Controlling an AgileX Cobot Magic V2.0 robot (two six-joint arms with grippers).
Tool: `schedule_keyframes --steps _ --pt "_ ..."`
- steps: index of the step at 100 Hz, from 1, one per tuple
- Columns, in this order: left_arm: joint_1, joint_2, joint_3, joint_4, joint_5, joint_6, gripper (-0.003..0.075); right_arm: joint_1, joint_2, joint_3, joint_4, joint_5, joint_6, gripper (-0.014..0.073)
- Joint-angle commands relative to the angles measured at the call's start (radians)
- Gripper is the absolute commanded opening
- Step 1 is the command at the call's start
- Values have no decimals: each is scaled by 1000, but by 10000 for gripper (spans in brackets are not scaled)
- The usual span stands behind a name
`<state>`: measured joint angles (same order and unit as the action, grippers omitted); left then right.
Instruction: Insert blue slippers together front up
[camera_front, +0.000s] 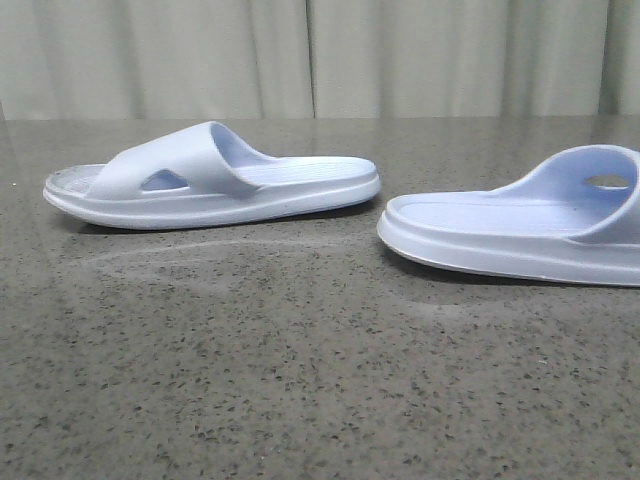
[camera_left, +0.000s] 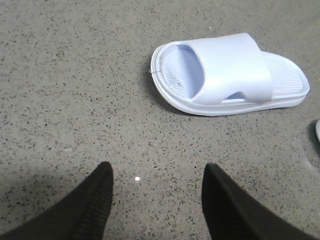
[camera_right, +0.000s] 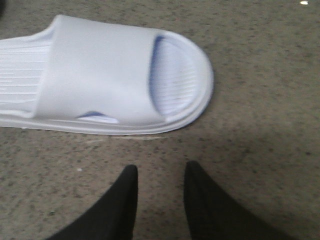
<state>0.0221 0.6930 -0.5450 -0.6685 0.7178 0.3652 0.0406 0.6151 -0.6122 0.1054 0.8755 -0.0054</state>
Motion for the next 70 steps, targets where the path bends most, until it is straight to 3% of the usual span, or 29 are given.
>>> schedule_keyframes --steps 1,43,70 --pt "3 6 -36 -44 -34 7 361 -5 17 -69 -135 -11 76 228" --pt "3 97 -36 -177 -3 128 361 -17 120 -121 -88 -65 136 246" --pt "3 146 -36 -229 -7 194 361 -161 177 -121 43 -101 102 246"
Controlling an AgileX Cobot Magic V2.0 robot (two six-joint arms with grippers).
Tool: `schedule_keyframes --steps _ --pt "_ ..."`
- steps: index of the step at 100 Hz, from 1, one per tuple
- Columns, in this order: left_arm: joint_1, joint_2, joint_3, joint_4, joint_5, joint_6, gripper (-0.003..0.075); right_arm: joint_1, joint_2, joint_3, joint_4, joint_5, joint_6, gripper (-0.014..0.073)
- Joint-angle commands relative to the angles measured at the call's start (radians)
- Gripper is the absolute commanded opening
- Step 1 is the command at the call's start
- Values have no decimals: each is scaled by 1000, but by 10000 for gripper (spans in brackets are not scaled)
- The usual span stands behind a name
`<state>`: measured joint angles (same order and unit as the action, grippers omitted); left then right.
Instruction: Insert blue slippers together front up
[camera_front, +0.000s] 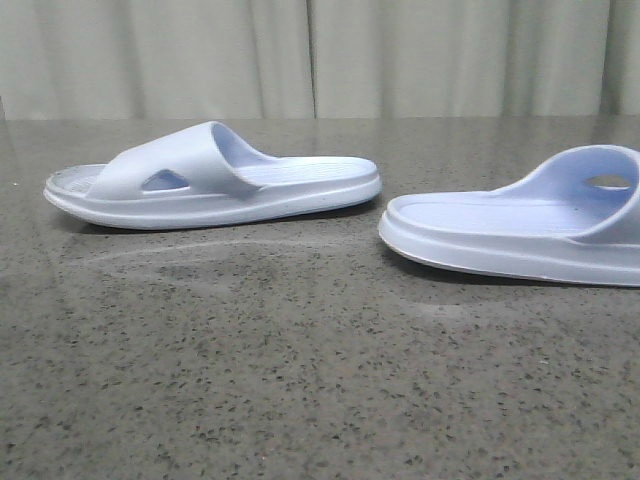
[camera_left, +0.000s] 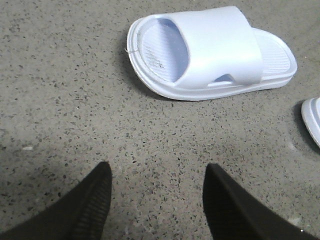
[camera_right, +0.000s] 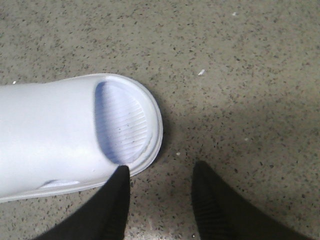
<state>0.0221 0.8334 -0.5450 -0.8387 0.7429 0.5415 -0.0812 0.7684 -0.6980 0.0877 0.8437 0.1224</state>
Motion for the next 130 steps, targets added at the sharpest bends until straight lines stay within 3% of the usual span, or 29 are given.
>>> schedule_keyframes --steps 1,11,30,47,81,130 --pt "3 7 -36 -59 -32 20 361 -41 29 -35 67 -69 -34 246" --pt "3 7 -36 -59 -44 22 361 -70 71 -35 165 -73 -99 246" --pt "3 7 -36 -61 -46 38 361 -132 137 -35 236 -70 -171 246" --pt "3 7 -36 -61 -72 40 361 -214 178 -36 419 -63 -328 246" --pt "3 73 -36 -61 -89 65 361 -321 289 -37 546 -22 -467 246" --pt "3 162 -75 -188 -90 192 361 -325 426 -38 663 -16 -612 246"
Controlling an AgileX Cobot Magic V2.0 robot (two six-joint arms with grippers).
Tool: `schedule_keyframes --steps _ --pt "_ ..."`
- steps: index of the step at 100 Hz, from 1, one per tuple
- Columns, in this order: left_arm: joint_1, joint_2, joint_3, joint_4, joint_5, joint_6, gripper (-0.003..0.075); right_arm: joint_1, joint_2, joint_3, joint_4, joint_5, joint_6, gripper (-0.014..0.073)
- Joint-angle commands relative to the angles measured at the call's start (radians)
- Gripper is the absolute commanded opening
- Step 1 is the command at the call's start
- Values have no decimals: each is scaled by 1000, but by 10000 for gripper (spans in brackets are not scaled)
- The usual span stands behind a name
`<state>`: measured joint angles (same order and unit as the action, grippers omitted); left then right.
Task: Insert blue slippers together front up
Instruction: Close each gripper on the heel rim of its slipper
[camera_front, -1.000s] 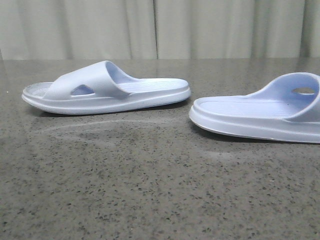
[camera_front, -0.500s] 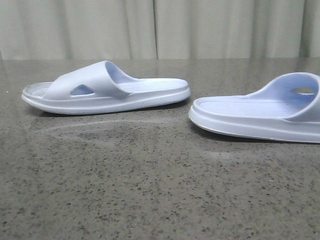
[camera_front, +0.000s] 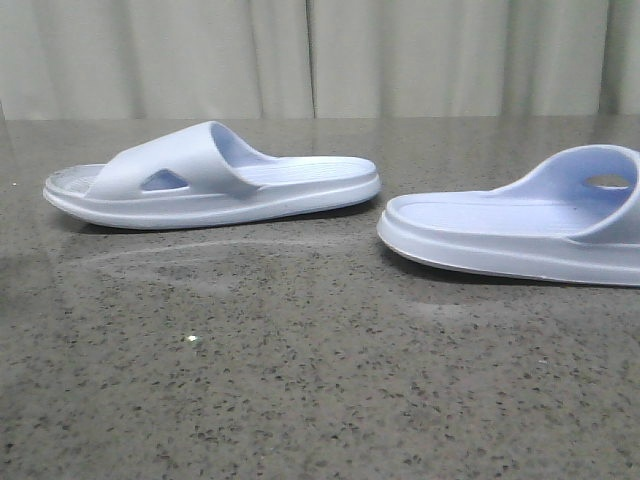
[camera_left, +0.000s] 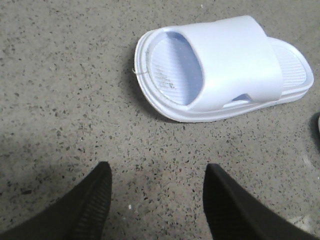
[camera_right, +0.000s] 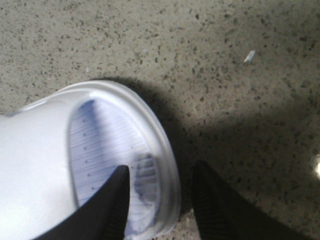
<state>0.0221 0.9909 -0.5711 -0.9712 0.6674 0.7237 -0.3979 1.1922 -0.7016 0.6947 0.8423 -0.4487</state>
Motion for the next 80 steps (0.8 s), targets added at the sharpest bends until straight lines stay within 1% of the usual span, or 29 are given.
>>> schedule_keyframes --steps 1,18,25,30,37,38,39,49,64,80 --pt "3 5 -47 -55 -14 10 361 -8 3 -35 62 -15 -44 246" --pt "3 20 -63 -55 -14 13 361 -8 28 -35 89 -18 -74 240" --pt "3 29 -67 -55 -14 13 361 -8 42 -35 99 -18 -83 202" --pt "3 33 -68 -55 -14 13 361 -8 54 -36 105 -16 -82 157" --pt "3 40 -68 -55 -14 13 361 -8 70 -36 112 -12 -82 71" --pt "3 42 -68 -55 -14 14 361 -8 75 -36 112 -11 -82 41" --pt "3 42 -68 -55 -14 14 361 -8 75 -36 112 -11 -82 41" --pt "3 46 -68 -57 -14 14 361 -8 88 -36 112 -11 -84 -108" --pt "3 46 -80 -62 -7 14 361 -8 88 -36 112 -13 -84 -107" --pt "3 48 -129 -86 18 14 361 -8 88 -36 112 -17 -84 -107"
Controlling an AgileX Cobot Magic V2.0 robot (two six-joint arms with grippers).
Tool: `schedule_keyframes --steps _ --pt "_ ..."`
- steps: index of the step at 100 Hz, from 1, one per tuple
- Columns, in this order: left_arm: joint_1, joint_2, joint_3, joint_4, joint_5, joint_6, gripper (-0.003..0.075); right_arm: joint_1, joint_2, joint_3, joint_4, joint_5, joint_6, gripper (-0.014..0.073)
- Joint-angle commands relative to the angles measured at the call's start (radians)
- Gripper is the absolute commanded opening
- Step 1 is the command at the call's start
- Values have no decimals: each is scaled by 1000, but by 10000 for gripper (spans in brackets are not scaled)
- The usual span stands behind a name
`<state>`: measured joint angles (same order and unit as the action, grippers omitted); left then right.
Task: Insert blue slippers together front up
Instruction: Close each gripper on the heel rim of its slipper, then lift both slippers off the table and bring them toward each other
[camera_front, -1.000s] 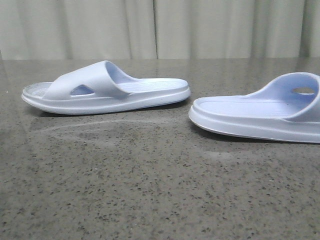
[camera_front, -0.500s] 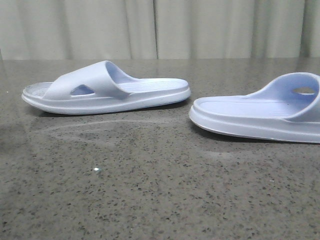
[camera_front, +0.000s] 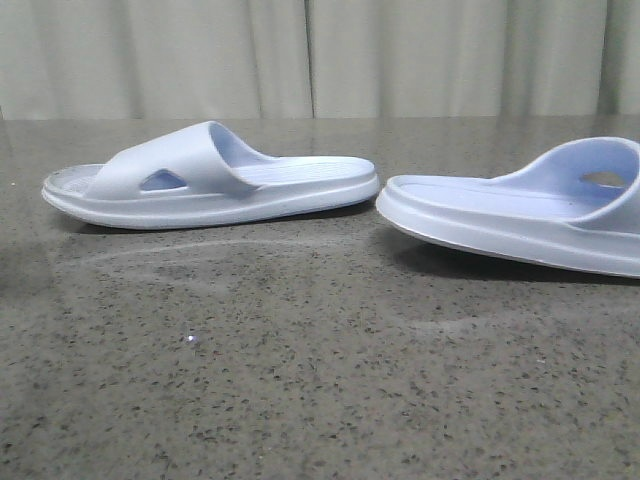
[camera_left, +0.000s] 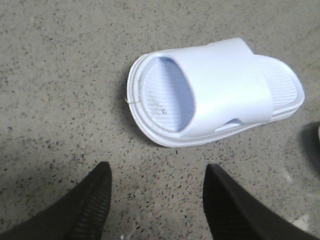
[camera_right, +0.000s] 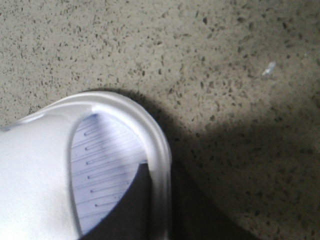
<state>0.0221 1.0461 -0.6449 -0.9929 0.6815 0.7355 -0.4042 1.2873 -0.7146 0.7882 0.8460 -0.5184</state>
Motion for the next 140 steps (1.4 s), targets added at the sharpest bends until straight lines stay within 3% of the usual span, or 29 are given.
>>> schedule_keyframes --steps 1,45,73,117,131,140 --pt "3 -6 -60 -67 4 2 361 -2 -7 -23 19 -20 -14 -107" --pt "3 265 -203 -159 158 31 361 -2 -7 -23 30 -22 -14 -107" --pt "3 404 -250 -173 138 61 361 -2 -7 -23 30 -28 -14 -107" --pt "3 495 -253 -341 163 210 360 -2 -7 -23 37 -32 -14 -107" --pt "3 509 -253 -345 181 212 309 -2 -7 -23 37 -32 -14 -107" --pt "3 511 -253 -345 185 212 214 -2 -7 -23 37 -32 -14 -107"
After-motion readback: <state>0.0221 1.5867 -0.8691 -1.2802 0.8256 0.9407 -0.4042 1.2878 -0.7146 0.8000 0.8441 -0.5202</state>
